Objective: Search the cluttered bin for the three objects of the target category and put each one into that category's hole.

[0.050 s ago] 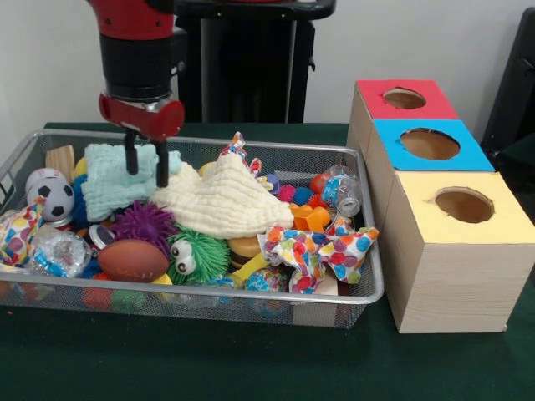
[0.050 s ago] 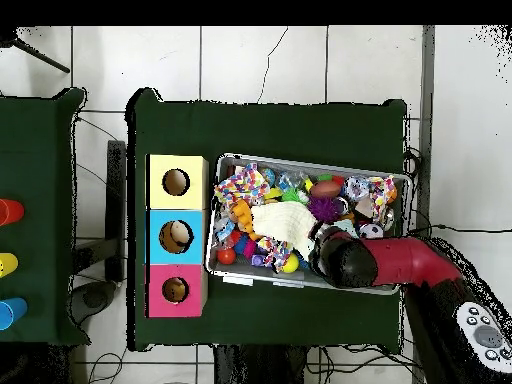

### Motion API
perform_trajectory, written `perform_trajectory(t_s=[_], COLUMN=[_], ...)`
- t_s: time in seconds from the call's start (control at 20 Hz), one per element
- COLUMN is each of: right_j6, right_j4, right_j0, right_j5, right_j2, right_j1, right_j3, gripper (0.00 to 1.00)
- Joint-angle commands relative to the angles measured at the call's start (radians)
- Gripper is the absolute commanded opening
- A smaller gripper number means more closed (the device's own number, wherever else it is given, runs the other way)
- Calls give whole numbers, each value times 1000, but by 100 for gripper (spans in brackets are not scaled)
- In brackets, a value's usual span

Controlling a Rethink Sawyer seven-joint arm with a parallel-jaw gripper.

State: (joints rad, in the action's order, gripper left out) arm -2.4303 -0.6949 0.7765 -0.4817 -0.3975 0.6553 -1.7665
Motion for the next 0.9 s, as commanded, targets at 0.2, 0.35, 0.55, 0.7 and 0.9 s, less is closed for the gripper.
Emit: perform_trajectory(t_s=[0.2, 0.35, 0.55, 0.7, 0.9], right_j6=[-117, -155, -197, -214, -181], right_j4=[32, 9, -15, -8, 20], right_j0=[-108, -153, -205, -240, -251], right_j5=[10, 67, 172, 230, 293], right_j2=[101, 149, 220, 277, 313], right_j1=[-93, -151, -241, -289, -354], right_j3=[75, 115, 179, 213, 257], gripper=[100, 100, 100, 100, 100])
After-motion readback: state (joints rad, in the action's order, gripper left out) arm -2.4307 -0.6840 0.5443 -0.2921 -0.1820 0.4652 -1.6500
